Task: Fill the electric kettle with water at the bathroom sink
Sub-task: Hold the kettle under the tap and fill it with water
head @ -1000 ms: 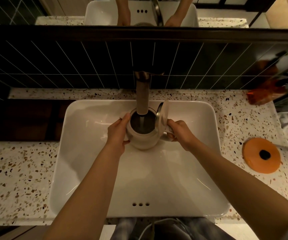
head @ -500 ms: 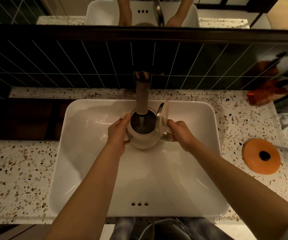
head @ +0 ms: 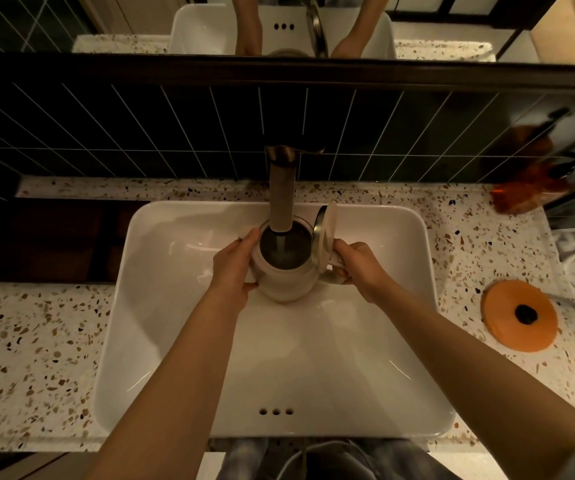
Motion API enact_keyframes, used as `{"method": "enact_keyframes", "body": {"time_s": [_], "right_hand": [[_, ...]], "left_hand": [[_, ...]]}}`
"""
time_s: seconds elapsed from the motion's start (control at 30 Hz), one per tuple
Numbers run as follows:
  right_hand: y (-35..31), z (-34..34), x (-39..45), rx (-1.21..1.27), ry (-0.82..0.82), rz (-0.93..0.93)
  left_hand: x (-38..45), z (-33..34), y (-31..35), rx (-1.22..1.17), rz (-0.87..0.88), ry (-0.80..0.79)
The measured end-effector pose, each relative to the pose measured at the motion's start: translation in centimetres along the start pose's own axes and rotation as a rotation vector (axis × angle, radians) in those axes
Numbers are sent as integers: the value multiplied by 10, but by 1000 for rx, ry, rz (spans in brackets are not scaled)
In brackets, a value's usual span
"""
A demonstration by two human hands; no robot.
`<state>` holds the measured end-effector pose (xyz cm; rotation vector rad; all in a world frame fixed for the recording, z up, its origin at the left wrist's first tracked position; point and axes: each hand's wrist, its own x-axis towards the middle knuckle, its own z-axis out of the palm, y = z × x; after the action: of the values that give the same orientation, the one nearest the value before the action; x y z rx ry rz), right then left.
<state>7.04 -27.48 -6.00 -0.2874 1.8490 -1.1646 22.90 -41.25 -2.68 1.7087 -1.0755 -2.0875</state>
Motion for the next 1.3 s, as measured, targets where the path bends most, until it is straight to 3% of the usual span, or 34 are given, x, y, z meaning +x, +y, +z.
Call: {"method": "enact_keyframes", "body": {"time_s": [0.37, 0.47, 0.57, 0.7, 0.83, 1.07, 1.3], "right_hand": [[-1, 0, -2, 11, 10, -10], [-1, 0, -3, 9, 8, -15], [-1, 0, -4, 13, 12, -14], [-1, 0, -3, 16, 5, -19], [-1, 0, -2, 16, -9, -21], [0, 0, -1, 6, -1, -25], [-1, 1, 1, -2, 2, -3]], "left_hand": [[-6, 8, 10, 44, 68, 91], [-4, 12, 21, 188, 283, 218], [-7, 15, 34, 402, 651, 247], [-5, 25, 53, 748, 1054, 88], [-3, 36, 63, 1028, 1236, -62], [5, 40, 81, 1184, 1308, -174], [1, 47, 80, 1048, 1221, -222]]}}
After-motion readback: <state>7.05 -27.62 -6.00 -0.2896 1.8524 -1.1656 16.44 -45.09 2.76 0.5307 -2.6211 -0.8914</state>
